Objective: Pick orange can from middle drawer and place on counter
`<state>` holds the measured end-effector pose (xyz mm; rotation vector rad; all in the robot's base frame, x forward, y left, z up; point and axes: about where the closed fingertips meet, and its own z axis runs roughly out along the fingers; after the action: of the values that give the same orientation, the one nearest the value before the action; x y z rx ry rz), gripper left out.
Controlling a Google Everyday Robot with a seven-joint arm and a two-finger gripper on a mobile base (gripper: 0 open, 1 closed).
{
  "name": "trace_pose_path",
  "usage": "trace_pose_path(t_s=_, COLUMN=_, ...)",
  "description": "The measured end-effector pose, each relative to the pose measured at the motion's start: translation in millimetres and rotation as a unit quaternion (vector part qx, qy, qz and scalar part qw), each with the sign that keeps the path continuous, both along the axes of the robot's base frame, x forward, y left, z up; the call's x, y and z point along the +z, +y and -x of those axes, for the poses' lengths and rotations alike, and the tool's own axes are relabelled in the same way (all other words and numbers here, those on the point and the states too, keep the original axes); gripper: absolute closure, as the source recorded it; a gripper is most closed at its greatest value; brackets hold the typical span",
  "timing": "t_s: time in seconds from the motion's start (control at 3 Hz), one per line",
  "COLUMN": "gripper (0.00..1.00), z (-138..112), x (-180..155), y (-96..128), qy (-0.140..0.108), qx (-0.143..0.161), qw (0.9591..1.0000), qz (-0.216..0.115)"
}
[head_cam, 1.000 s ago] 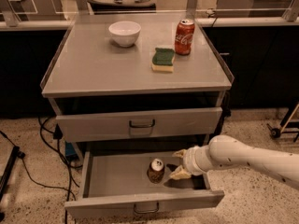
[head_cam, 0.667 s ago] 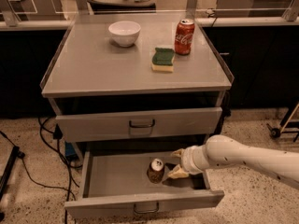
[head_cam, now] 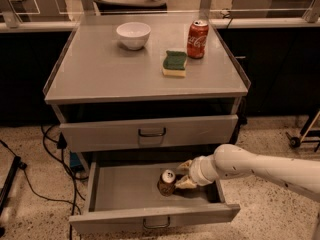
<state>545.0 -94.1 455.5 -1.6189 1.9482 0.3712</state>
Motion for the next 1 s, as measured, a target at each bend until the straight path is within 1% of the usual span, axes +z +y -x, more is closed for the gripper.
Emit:
trace_pose_path(t_s=0.33, gripper=0.4, z=-5, x=-9, y=9, qy=0.006, qx=0.005, qw=1.0, qz=-0.005)
trace_pose_path(t_s=0.67, gripper=0.25, z=-8, x=-18, y=20, qy=0.013, qx=0.014, qw=0.9998, qz=-0.01)
trace_pose_path(t_s=1.0, gripper=0.24, z=-9, x=-26, y=37, qy=0.026, qx=0.029, qw=0.999, qz=-0.02)
